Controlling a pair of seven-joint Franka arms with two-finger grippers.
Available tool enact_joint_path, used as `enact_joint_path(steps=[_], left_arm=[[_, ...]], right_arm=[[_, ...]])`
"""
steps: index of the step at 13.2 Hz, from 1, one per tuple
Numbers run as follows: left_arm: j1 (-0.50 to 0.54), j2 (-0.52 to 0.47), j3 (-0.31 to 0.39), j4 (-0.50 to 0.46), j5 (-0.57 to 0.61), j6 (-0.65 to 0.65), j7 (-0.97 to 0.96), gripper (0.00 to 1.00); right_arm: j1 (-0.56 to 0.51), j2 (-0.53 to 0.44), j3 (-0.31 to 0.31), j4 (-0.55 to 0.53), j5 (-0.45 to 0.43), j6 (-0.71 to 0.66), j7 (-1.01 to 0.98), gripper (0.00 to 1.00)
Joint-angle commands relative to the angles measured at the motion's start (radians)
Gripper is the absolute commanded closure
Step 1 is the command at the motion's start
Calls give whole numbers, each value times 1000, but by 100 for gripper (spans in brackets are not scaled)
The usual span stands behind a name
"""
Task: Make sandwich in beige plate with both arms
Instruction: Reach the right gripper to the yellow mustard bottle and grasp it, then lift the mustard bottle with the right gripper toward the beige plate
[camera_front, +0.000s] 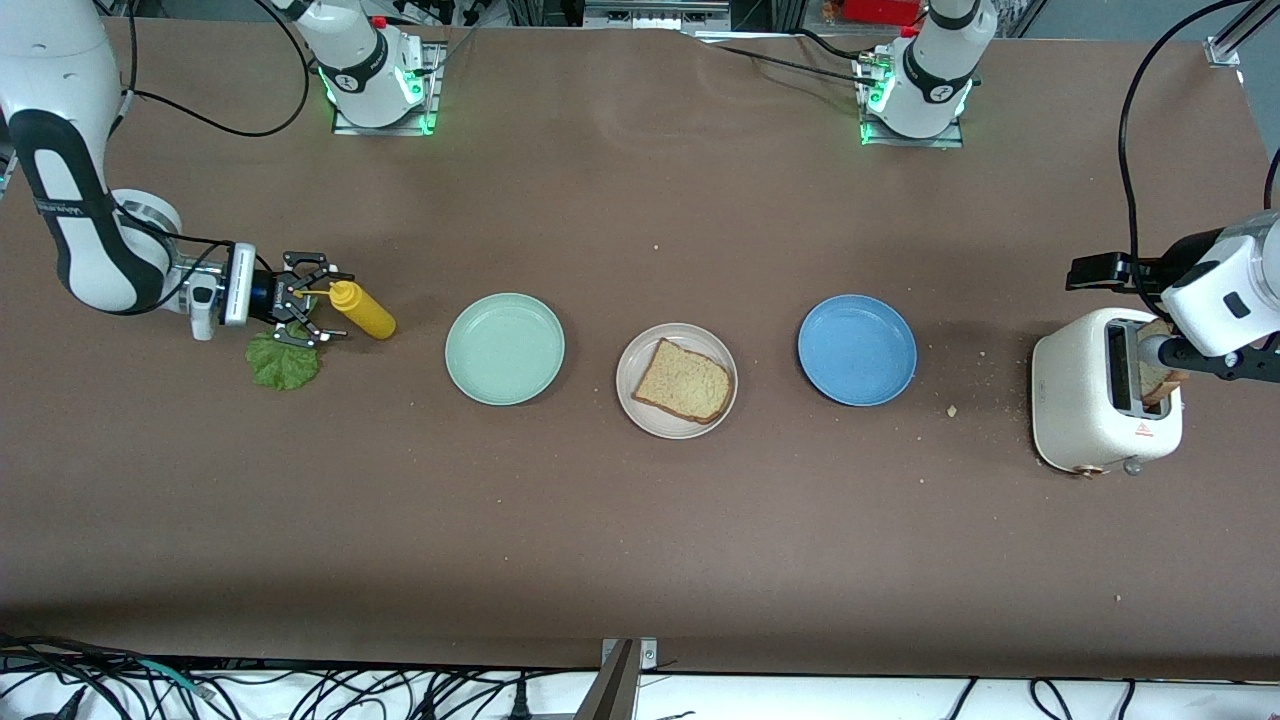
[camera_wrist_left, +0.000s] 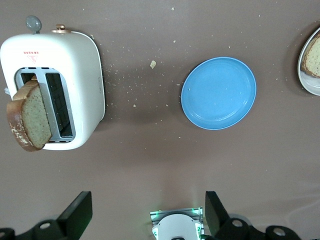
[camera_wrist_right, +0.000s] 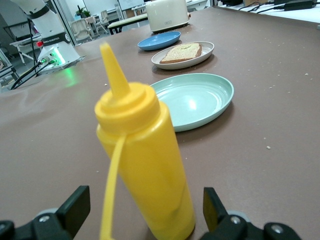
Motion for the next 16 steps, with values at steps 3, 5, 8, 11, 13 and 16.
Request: enact_joint_path(steps=[3,5,8,11,13,16], left_arm=[[-2,-10,-2,1,39,-8,6,1],[-2,-10,-2,1,39,-8,6,1],[-2,-10,-2,1,39,-8,6,1],[-2,-10,-2,1,39,-8,4,1],[-2,-10,-2,1,39,-8,4,1],[-2,-10,-2,1,39,-8,4,1]], right_arm=[[1,56,15,6,89,-5,-62,0],[1,59,41,6,121,1,-63,19],[4,63,50,9,152,20,-109,82],[39,41,50,50,152,49,-108,100],[94,-19,47,64,141,153,-61,100],[185,-42,47,131,91,282,141,100]])
